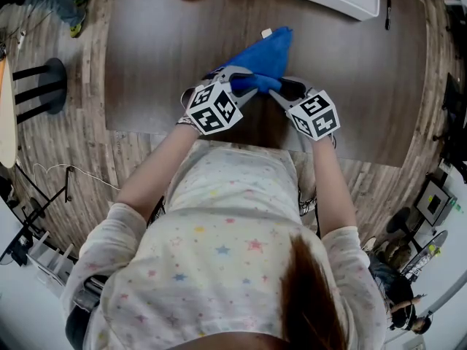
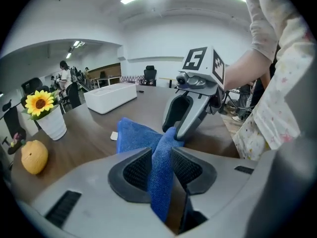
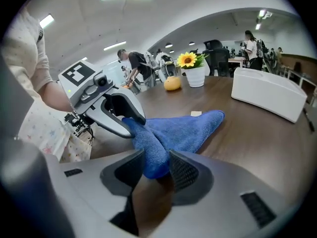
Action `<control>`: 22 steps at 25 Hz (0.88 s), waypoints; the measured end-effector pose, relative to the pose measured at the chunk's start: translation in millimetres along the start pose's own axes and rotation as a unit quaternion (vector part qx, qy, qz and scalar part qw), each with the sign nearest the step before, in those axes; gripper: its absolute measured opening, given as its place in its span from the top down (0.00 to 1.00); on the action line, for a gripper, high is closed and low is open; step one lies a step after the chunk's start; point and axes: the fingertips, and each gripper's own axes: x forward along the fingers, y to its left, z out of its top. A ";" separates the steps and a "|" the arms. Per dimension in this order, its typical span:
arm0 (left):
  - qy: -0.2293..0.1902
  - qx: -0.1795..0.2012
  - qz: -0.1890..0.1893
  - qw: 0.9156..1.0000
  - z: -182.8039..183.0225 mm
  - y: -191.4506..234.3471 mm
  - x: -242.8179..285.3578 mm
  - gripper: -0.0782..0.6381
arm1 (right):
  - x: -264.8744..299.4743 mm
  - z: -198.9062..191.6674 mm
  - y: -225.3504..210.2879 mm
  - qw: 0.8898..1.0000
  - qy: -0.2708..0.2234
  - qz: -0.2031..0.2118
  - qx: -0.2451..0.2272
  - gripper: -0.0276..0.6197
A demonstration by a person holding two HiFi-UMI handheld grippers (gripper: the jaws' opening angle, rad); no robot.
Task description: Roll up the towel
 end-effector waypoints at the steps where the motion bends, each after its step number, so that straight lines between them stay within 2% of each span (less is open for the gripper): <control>1: -0.005 0.003 0.007 1.000 3.2 1.5 -1.8 0.72 | 0.3 0.4 -1.8 1.000 0.001 -0.004 0.000 0.72; 4: -0.035 0.003 0.024 0.999 15.0 6.4 -10.9 0.72 | 1.8 1.8 -5.3 1.000 0.001 -0.008 0.010 0.73; 7: -0.057 0.000 0.004 0.998 23.1 1.2 -16.8 0.75 | 2.9 3.4 -6.6 1.000 -0.005 -0.010 0.027 0.74; 11: -0.033 0.025 -0.046 0.998 16.6 -21.4 -9.9 0.77 | 0.6 5.5 -10.5 0.998 -0.020 -0.017 0.050 0.75; 13: -0.009 0.038 -0.052 0.998 7.6 -27.7 -4.7 0.78 | -0.9 6.2 -12.9 0.998 -0.026 -0.025 0.056 0.76; 16: 0.012 0.040 -0.033 0.999 0.6 -22.6 1.0 0.77 | -3.0 7.4 -16.2 0.996 -0.036 -0.035 0.067 0.76; 19: 0.006 0.027 -0.009 1.000 3.1 -8.3 4.1 0.77 | -4.9 10.0 -22.0 0.994 -0.049 -0.045 0.087 0.77; 22: 0.008 0.028 0.000 1.000 2.5 0.5 9.8 0.77 | -5.9 13.0 -28.2 0.991 -0.058 -0.057 0.102 0.77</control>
